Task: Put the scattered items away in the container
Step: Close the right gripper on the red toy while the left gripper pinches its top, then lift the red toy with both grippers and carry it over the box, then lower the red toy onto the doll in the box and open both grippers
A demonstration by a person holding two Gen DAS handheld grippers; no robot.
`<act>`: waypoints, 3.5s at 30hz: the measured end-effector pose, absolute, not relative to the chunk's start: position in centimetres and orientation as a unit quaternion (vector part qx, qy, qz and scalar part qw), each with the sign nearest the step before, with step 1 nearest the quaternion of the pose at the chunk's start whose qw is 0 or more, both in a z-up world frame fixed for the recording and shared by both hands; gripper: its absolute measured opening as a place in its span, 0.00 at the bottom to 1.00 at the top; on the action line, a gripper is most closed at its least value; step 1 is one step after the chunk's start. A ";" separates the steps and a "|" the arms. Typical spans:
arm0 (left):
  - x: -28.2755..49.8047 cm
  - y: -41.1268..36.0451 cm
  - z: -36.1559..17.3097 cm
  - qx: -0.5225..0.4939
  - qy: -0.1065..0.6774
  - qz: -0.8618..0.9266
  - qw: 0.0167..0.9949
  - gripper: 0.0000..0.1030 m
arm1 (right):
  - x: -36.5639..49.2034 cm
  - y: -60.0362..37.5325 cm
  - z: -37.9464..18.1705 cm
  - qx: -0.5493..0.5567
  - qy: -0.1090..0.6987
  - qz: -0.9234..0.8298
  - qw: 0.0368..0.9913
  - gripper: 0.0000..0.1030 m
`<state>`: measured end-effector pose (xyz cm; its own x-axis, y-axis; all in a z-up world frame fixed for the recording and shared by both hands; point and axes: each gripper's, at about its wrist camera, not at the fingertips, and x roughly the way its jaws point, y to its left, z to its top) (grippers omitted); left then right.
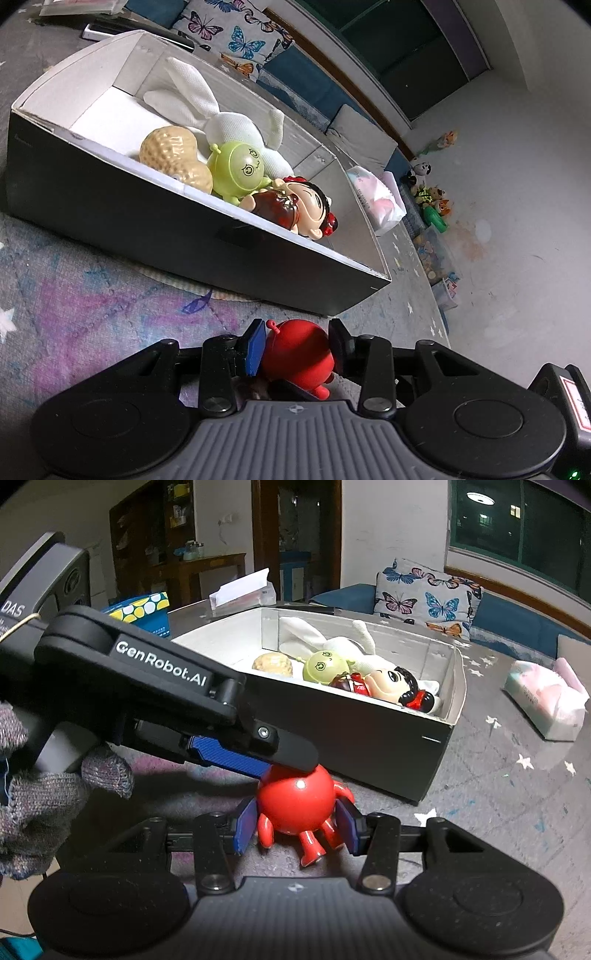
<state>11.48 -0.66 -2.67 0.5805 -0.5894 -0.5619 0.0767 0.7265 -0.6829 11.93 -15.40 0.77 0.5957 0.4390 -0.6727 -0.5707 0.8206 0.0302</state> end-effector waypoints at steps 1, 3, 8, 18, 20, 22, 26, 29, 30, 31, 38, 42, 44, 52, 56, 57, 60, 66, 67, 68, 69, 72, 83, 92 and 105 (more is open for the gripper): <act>11.4 -0.7 -2.7 -0.311 0.411 -0.199 0.833 0.39 | 12.0 -15.4 0.8 -0.091 0.349 0.283 0.888 0.47; 11.2 -0.8 -2.5 -0.307 0.411 -0.199 0.835 0.39 | 11.9 -15.4 0.7 -0.089 0.350 0.280 0.890 0.47; 10.6 -0.6 -1.7 -0.303 0.406 -0.202 0.838 0.36 | 11.5 -15.1 1.1 -0.098 0.343 0.279 0.891 0.47; 10.4 0.5 3.0 -0.310 0.346 -0.220 0.858 0.36 | 11.7 -14.5 5.6 -0.123 0.281 0.290 0.906 0.46; 11.1 0.8 3.8 -0.312 0.336 -0.221 0.861 0.36 | 12.4 -14.2 6.3 -0.130 0.268 0.290 0.909 0.46; 12.1 1.0 4.5 -0.313 0.327 -0.220 0.864 0.36 | 13.3 -13.9 6.9 -0.135 0.257 0.290 0.912 0.46; 14.5 1.3 5.2 -0.315 0.316 -0.214 0.869 0.36 | 15.8 -13.3 7.5 -0.134 0.247 0.287 0.916 0.46; 16.5 1.3 5.0 -0.311 0.315 -0.207 0.873 0.36 | 18.0 -12.9 7.4 -0.128 0.252 0.283 0.917 0.46; 17.1 1.3 4.9 -0.311 0.316 -0.205 0.873 0.36 | 18.7 -12.8 7.4 -0.125 0.256 0.282 0.916 0.46; 17.7 1.4 4.8 -0.310 0.318 -0.203 0.873 0.36 | 19.4 -12.7 7.3 -0.123 0.259 0.282 0.916 0.46; 21.6 1.8 3.2 -0.323 0.333 -0.192 0.865 0.36 | 24.1 -12.7 5.8 -0.102 0.288 0.280 0.910 0.46; 23.0 1.9 2.3 -0.327 0.340 -0.189 0.861 0.36 | 26.0 -12.8 5.0 -0.091 0.305 0.279 0.906 0.46; 23.6 2.0 1.8 -0.330 0.344 -0.187 0.859 0.36 | 26.8 -12.9 4.6 -0.085 0.311 0.278 0.905 0.46; 25.2 2.6 0.6 -0.345 0.351 -0.176 0.853 0.36 | 29.1 -13.1 3.8 -0.061 0.331 0.285 0.898 0.46; 25.7 3.0 0.2 -0.353 0.355 -0.168 0.849 0.36 | 29.5 -13.0 3.5 -0.054 0.338 0.286 0.895 0.46; 25.7 3.1 0.1 -0.355 0.355 -0.166 0.849 0.36 | 29.7 -13.0 3.5 -0.052 0.342 0.286 0.894 0.46; 25.9 3.3 -0.1 -0.357 0.355 -0.160 0.849 0.36 | 30.0 -12.9 3.3 -0.053 0.345 0.281 0.894 0.46; 25.9 3.4 -0.3 -0.358 0.356 -0.156 0.849 0.36 | 30.6 -12.8 3.3 -0.051 0.349 0.278 0.894 0.47; 25.9 3.4 -0.3 -0.358 0.356 -0.156 0.849 0.36 | 30.7 -12.8 3.3 -0.052 0.349 0.277 0.894 0.47; 25.9 3.4 -0.2 -0.357 0.356 -0.156 0.849 0.36 | 30.7 -12.8 3.3 -0.053 0.349 0.277 0.894 0.47; 25.8 3.4 -0.2 -0.356 0.356 -0.156 0.850 0.36 | 30.6 -12.8 3.3 -0.054 0.349 0.277 0.894 0.47; 25.7 3.3 0.0 -0.352 0.355 -0.156 0.852 0.36 | 30.4 -12.8 3.4 -0.053 0.348 0.275 0.895 0.47; 24.1 3.2 1.3 -0.325 0.345 -0.149 0.868 0.36 | 29.2 -12.8 4.1 -0.062 0.336 0.272 0.899 0.48; 21.3 3.0 3.1 -0.293 0.335 -0.143 0.884 0.36 | 26.7 -13.2 5.4 -0.068 0.319 0.276 0.904 0.48; 15.1 1.4 5.2 -0.226 0.314 -0.126 0.914 0.36 | 20.8 -14.1 6.5 -0.056 0.305 0.277 0.909 0.48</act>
